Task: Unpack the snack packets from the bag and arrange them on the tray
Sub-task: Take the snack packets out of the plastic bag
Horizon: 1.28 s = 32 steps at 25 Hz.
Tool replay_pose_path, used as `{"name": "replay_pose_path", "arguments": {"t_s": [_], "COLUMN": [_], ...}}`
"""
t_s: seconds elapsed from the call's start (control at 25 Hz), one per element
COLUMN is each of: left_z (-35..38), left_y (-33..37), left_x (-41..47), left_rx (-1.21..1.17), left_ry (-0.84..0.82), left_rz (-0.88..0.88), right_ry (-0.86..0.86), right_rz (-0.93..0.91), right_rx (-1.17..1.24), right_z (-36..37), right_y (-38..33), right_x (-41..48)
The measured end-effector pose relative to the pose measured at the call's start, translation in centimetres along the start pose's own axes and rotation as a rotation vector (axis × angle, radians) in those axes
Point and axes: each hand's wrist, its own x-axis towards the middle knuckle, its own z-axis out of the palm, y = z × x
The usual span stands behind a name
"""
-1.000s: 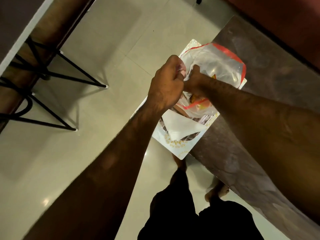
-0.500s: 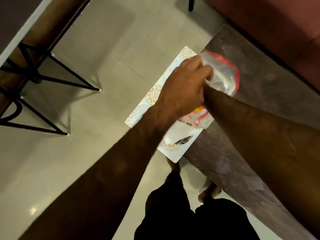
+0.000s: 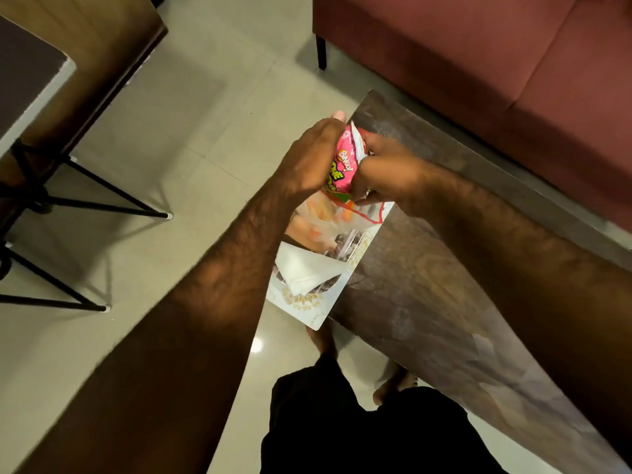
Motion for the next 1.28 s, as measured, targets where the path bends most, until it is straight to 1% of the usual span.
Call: {"name": "replay_pose_path", "arguments": {"t_s": [0.12,0.2,0.28,0.36,0.4,0.48,0.6,0.76,0.84,0.96,1.04,1.12,1.28], "left_z": [-0.2,-0.6,-0.5,0.0,0.2,0.8,1.3,0.8,0.4,0.2,0.4,0.8,1.2], "left_y": [0.0,-0.1,-0.2,-0.1,0.0,-0.1,-0.5,-1.0,-1.2,-2.1,-2.7,-3.2,-4.2], "left_x": [-0.5,-0.8,-1.4,-1.7,-1.7,-1.8,-1.8,-1.8,-1.6,-1.0,-0.7,-0.6,-0.6], "left_rx": [-0.154,-0.130,-0.058,-0.039,-0.039,-0.041,-0.028,-0.025,0.016,0.176,0.221,0.257,0.326], "left_ry": [-0.011,-0.026,-0.064,-0.072,-0.066,-0.061,-0.090,-0.127,-0.067,0.135,0.229,0.264,0.312], "left_rz": [-0.004,0.012,0.039,0.032,0.026,0.019,-0.016,0.004,-0.009,-0.008,0.007,0.028,0.082], "right_ry": [0.042,0.012,-0.009,0.007,0.015,0.077,0.222,0.237,0.258,0.304,0.363,0.391,0.378], "right_rz": [0.011,0.031,0.064,0.078,0.055,0.005,-0.007,0.015,0.037,0.068,0.128,0.229,0.463], "right_rx": [0.091,0.216,0.407,0.551,0.583,0.578,0.593,0.592,0.622,0.678,0.702,0.704,0.729], "right_z": [-1.6,-2.8,-3.8,-4.1,-3.9,-2.9,-1.9,-2.5,-3.7,-6.9,-8.7,-9.1,-6.6], "right_y": [0.0,0.0,0.5,1.3,1.6,2.4,3.2,3.8,4.1,5.6,8.1,11.4,18.9], "right_x": [-1.9,-2.4,-2.9,-3.2,-3.2,-2.9,-2.1,-1.8,-2.0,-2.8,-3.5,-3.8,-3.3]}}
